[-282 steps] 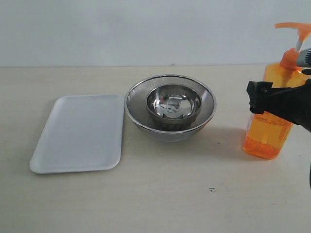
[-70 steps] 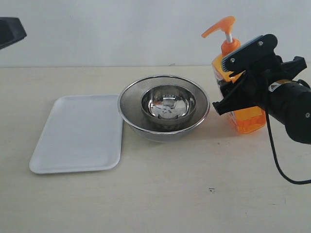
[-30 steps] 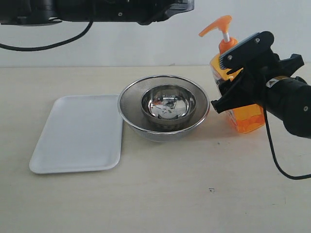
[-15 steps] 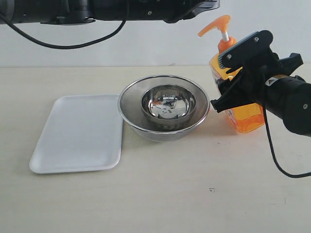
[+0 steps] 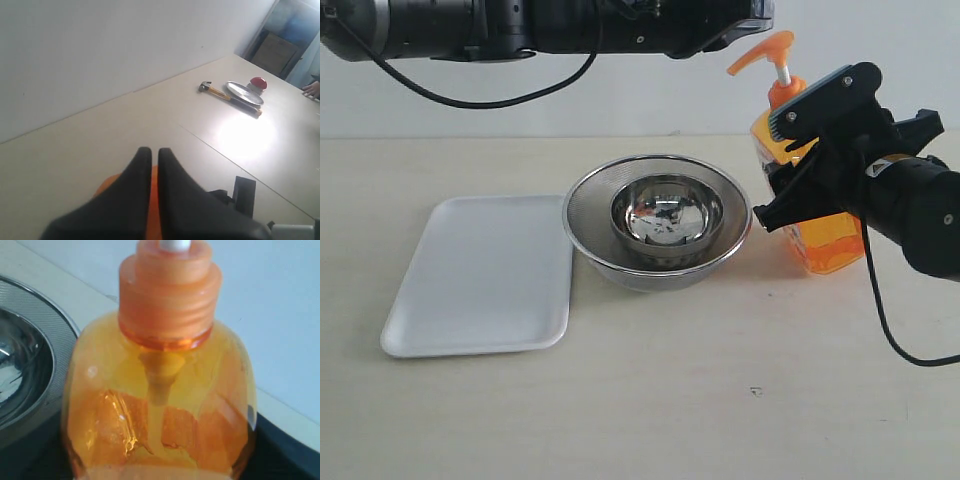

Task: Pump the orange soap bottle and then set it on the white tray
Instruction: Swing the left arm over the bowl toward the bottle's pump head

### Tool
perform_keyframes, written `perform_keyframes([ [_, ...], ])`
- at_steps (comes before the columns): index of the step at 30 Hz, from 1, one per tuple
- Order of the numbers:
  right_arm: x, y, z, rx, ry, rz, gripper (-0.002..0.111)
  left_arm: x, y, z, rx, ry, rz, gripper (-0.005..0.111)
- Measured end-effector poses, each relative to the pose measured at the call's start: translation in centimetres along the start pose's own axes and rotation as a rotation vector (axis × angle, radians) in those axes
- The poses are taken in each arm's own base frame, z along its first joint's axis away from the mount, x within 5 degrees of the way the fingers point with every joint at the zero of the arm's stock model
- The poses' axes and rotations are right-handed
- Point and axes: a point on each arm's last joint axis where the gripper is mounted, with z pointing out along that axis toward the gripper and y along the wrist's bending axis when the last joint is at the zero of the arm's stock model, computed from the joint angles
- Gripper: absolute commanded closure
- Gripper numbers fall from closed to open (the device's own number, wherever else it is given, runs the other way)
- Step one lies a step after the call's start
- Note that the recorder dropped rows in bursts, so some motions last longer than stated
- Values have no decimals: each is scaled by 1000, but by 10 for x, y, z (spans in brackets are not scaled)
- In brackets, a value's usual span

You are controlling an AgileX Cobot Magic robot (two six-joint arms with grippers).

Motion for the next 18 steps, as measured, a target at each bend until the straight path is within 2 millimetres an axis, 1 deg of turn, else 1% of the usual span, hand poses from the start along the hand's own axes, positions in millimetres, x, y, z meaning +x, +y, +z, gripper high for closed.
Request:
perform_keyframes([
  [8,0,0,0,0,0,0,108,2,-1,1,17,4,-23,102],
  [15,0,0,0,0,0,0,108,6,-1,2,30,45,-45,102],
  [18,0,0,0,0,0,0,108,3,-4,-2,27,68,-39,102],
])
